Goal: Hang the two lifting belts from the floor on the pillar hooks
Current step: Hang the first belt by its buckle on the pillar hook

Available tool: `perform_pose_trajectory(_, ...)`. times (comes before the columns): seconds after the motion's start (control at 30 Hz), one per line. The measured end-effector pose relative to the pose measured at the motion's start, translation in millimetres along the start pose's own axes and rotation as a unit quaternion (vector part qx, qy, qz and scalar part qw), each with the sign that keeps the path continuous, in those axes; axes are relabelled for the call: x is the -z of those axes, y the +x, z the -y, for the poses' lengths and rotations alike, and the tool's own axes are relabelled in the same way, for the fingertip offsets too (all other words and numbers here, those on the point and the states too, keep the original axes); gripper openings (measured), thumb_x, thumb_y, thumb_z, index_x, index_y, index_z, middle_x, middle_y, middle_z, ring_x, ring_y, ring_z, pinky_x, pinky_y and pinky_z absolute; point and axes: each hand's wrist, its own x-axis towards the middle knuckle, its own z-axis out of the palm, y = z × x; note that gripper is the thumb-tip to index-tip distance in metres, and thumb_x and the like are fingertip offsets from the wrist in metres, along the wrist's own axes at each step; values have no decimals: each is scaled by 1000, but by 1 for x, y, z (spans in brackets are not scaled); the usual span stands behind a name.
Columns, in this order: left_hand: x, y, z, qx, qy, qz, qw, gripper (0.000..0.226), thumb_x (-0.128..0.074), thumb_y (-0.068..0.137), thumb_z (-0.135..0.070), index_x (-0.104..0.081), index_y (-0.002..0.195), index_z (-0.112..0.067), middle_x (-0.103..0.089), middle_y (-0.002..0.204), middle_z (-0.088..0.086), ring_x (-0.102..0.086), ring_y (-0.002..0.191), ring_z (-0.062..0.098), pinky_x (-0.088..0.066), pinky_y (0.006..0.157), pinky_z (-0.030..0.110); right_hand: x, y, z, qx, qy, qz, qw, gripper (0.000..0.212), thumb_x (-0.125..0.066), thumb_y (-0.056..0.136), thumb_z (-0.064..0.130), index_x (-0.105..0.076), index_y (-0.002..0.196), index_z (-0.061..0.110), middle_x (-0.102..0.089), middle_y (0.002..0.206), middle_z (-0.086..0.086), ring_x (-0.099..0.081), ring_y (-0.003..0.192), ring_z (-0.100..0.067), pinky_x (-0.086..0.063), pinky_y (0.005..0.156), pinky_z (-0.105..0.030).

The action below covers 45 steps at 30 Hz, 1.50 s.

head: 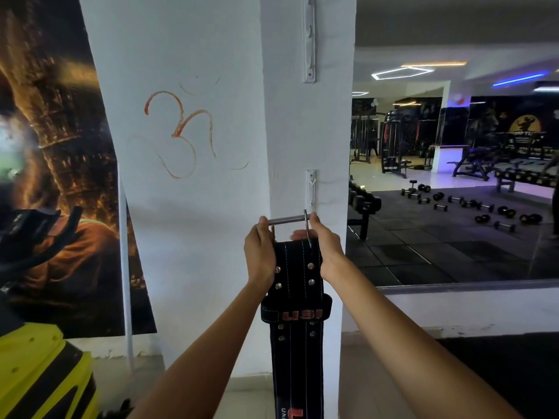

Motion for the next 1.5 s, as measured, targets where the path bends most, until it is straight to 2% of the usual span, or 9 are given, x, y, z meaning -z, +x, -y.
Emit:
perform_pose_trajectory(0.1,-11,1,3,-1,6,7,1000,45,-28,101,-35,-46,71,-7,-43,62,6,-39,56,15,-33,49,19,12,9,2,-20,-7,14,1000,56,-48,85,56,-70,55,15,-73,77,-2,-57,109,-30,-40,100,-47)
perform_pose_trajectory(0.27,-26,3,9,-3,18,5,1000,47,-28,100,-37,-47,71,-6,-45,62,6,-42,58,17,-35,54,26,26,20,12,-50,-45,57,996,43,-57,77,52,-69,58,15,-73,62,3,-58,92,-23,-40,96,-44)
perform_pose_trajectory(0.4,-35,10,15,3,32,-10,999,48,-29,100,-36,-47,68,-5,-44,60,7,-42,58,19,-35,49,19,40,28,19,-105,-12,138,985,25,-54,82,37,-64,87,15,-71,85,-2,-62,72,-18,-44,62,-30)
perform_pose_trajectory(0.5,-43,19,14,11,38,-18,999,48,-29,100,-36,-47,68,-5,-45,63,11,-41,61,21,-33,51,26,46,36,12,-63,7,167,984,14,-47,90,23,-54,100,17,-67,100,-3,-63,83,-18,-47,71,-34)
perform_pose_trajectory(0.63,-62,31,4,0,26,-16,1000,45,-34,99,-36,-47,70,-6,-42,61,6,-38,59,20,-30,49,25,45,43,11,98,-122,74,985,42,-38,95,43,-54,117,11,-52,115,1,-46,106,-15,-36,101,-39)
perform_pose_trajectory(0.83,-90,77,-27,-75,42,-46,995,49,-32,100,-36,-49,68,-4,-47,59,3,-41,55,16,-34,49,21,33,81,57,329,-155,-71,929,38,-32,98,37,-52,77,12,-48,64,7,-48,59,-8,-37,40,-7)
perform_pose_trajectory(0.97,-107,138,-53,-145,87,-62,984,47,-24,100,-40,-43,64,-17,-49,61,-1,-47,58,16,-32,52,29,12,121,107,401,-182,-111,891,43,-30,98,39,-34,58,26,-37,50,5,-40,45,-10,-39,46,-22)
perform_pose_trajectory(1.17,-144,247,-118,-233,41,-88,968,45,-31,100,-40,-46,69,-11,-48,62,-3,-48,65,21,-29,62,32,-21,194,216,486,-191,-176,834,30,-28,99,36,-41,84,14,-42,59,7,-45,54,-14,-34,48,-23)
perform_pose_trajectory(1.5,-204,401,-183,-270,47,-83,958,47,-31,101,-34,-56,81,1,-50,69,6,-46,73,24,-29,66,31,-53,305,347,508,-208,-228,804,35,-25,100,37,-44,85,11,-52,82,-7,-49,80,-29,-36,70,-36)
